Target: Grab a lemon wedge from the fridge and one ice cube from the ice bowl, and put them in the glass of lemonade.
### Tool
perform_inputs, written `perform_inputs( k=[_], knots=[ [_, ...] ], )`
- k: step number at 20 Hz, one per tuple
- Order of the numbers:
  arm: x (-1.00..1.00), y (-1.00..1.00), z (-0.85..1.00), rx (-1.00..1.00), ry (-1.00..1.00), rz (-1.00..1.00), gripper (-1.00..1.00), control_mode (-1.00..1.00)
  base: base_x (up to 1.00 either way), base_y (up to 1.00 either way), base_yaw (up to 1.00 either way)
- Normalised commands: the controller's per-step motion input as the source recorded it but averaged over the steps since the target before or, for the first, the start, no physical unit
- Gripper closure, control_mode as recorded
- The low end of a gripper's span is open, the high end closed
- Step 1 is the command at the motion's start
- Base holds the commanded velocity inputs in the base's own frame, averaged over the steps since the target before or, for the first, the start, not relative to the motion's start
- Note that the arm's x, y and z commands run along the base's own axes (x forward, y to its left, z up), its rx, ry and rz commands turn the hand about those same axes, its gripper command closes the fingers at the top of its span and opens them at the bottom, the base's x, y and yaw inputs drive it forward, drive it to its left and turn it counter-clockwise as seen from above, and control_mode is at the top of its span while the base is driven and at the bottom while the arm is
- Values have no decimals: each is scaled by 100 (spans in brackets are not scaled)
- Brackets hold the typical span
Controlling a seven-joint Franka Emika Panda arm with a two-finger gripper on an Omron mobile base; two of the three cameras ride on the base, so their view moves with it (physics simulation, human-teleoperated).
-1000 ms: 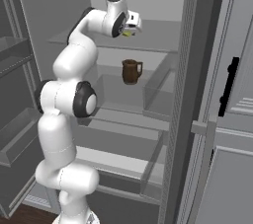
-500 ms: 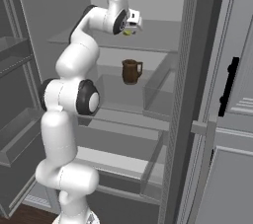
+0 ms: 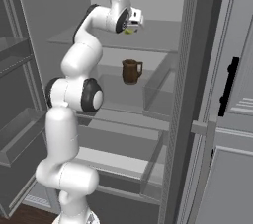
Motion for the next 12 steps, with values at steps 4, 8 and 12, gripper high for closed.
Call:
perform_inputs(
  k=[4,8,12],
  knots=[
    [0,-8,32,3,-9,0,-100,-100,0,0,0],
    [27,0,-4,0,2,0,-100,-100,0,0,0],
    [46,0,-22,0,10,0,-100,-100,0,0,0]
  ],
)
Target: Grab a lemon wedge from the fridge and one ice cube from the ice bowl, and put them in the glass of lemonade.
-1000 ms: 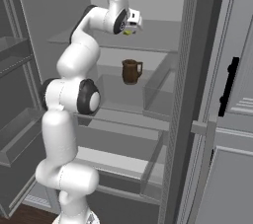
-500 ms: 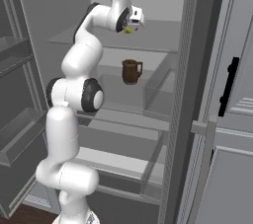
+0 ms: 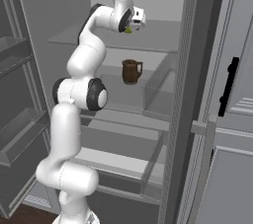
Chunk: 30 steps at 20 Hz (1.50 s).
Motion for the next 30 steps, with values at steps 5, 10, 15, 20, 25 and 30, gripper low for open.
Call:
perform_inputs(
  k=[5,10,15,20,25,30],
  knots=[
    [24,0,0,0,6,0,-100,-100,0,0,0],
    [-24,1,-7,0,5,0,-100,-100,0,0,0],
    [-20,1,-11,0,0,0,-100,-100,0,0,0],
    [0,12,-34,0,0,2,-100,-100,0,0,0],
    [7,15,-17,0,0,4,-100,-100,0,0,0],
    [14,1,-19,0,0,1,-100,-100,0,0,0]
  ],
)
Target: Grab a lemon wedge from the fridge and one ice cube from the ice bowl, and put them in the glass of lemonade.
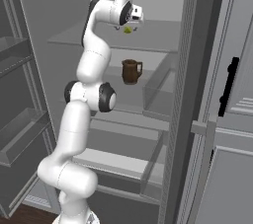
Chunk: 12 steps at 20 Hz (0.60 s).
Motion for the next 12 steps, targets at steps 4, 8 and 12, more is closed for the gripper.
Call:
perform_inputs(
  k=[4,8,12],
  knots=[
    [1,0,-20,0,0,0,-100,-100,0,0,0],
    [0,0,-27,0,1,0,-100,-100,0,0,0],
    [0,0,-8,0,0,1,-100,-100,0,0,0]
  ],
)
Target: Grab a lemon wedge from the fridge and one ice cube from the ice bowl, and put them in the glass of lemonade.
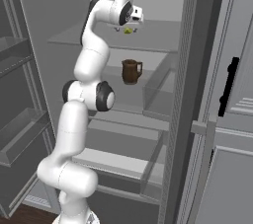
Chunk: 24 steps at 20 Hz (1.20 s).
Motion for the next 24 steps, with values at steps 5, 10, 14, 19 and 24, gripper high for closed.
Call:
perform_inputs(
  k=[5,10,14,19,24],
  knots=[
    [0,1,0,0,0,1,100,-100,0,0,0],
    [0,1,0,0,1,0,100,-100,0,0,0],
    [-17,3,-9,0,3,1,100,-100,0,0,0],
    [-97,7,0,0,-5,4,100,-100,0,0,0],
    [-100,5,-6,0,-10,3,100,-100,0,0,0]
  ],
)
